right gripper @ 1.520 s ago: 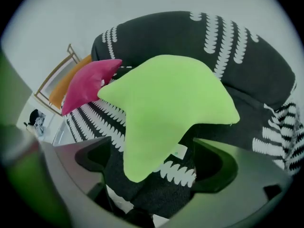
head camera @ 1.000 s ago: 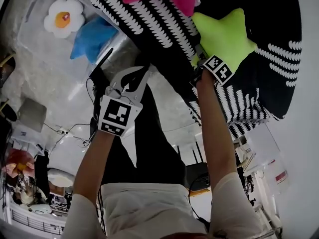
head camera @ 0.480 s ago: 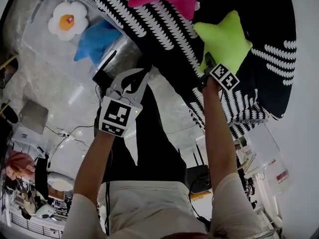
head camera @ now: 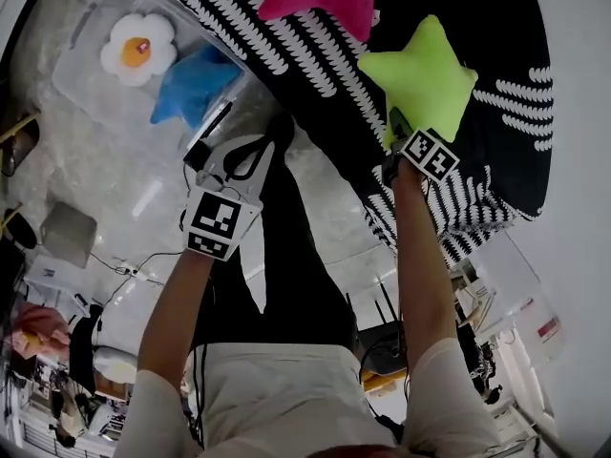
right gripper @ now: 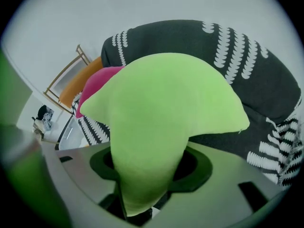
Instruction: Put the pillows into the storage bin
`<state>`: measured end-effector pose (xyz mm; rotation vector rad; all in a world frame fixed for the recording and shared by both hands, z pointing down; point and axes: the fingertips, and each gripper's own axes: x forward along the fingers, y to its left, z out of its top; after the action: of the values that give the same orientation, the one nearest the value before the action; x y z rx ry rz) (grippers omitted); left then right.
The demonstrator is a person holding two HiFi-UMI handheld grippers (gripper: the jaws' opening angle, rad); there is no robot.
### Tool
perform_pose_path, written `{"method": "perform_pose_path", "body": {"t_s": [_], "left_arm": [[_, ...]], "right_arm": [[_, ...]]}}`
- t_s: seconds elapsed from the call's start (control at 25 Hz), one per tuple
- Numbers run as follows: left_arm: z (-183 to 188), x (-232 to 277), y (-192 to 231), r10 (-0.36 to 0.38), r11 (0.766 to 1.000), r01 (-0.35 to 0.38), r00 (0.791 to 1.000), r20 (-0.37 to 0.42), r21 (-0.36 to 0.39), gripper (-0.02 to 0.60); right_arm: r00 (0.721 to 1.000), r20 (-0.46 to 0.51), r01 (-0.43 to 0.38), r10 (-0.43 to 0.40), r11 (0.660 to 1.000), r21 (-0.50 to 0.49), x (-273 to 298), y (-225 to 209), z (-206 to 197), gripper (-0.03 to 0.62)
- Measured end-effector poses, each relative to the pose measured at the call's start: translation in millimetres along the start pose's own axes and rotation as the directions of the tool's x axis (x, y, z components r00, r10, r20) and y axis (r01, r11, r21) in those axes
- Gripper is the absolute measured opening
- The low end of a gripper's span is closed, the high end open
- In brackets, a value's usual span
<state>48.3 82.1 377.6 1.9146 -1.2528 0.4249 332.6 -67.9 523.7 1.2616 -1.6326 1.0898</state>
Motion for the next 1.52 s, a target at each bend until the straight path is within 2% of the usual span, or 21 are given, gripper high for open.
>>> {"method": "perform_pose_path", "body": {"t_s": [0.16,0.36,0.76,0.96,1.16,1.36,1.52], "left_arm": [[-9.8,-16.2,10.1,-0.005,1.000,0.005,1.000,0.003,-0.009,0.020],[-26.7,-48.7,2.6,-0.002,1.000,0.002,1.000,-0.006,0.000,0.020],[-71.1,-111.3,52.3,0.045,0.998,-0.044,0.999,0.017,-0.050,0.020],[-88.6,-134.4,74.5,0.096,0.990,-0.091,0.995,0.039,-0.108,0.020],[-107.3,-163.1,92.8,0.122,0.984,-0.114,0.991,0.055,-0.135,0.020],[-127.9,-191.0,106.8,0.179,0.971,-0.165,0.982,0.067,-0.175,0.020],[-143.1,-214.7,123.5,0.232,0.949,-0.210,0.970,0.071,-0.235,0.020]], "right_arm": [[1.000,0.006,-0.011,0.011,0.997,-0.071,-13.3,26.3,-1.7,0.252],[0.998,0.022,-0.056,0.061,0.983,-0.174,-40.3,66.4,-6.5,0.253],[0.989,-0.001,-0.139,0.150,0.914,-0.380,-43.2,187.7,-46.3,0.256],[0.979,-0.045,-0.195,0.199,0.854,-0.483,-38.1,242.9,-72.1,0.261],[0.967,-0.098,-0.250,0.235,0.800,-0.546,-35.1,299.6,-110.5,0.262],[0.950,-0.165,-0.308,0.265,0.714,-0.629,-31.5,345.1,-146.6,0.264],[0.929,-0.255,-0.369,0.266,0.643,-0.672,-25.8,387.9,-182.3,0.270]]}}
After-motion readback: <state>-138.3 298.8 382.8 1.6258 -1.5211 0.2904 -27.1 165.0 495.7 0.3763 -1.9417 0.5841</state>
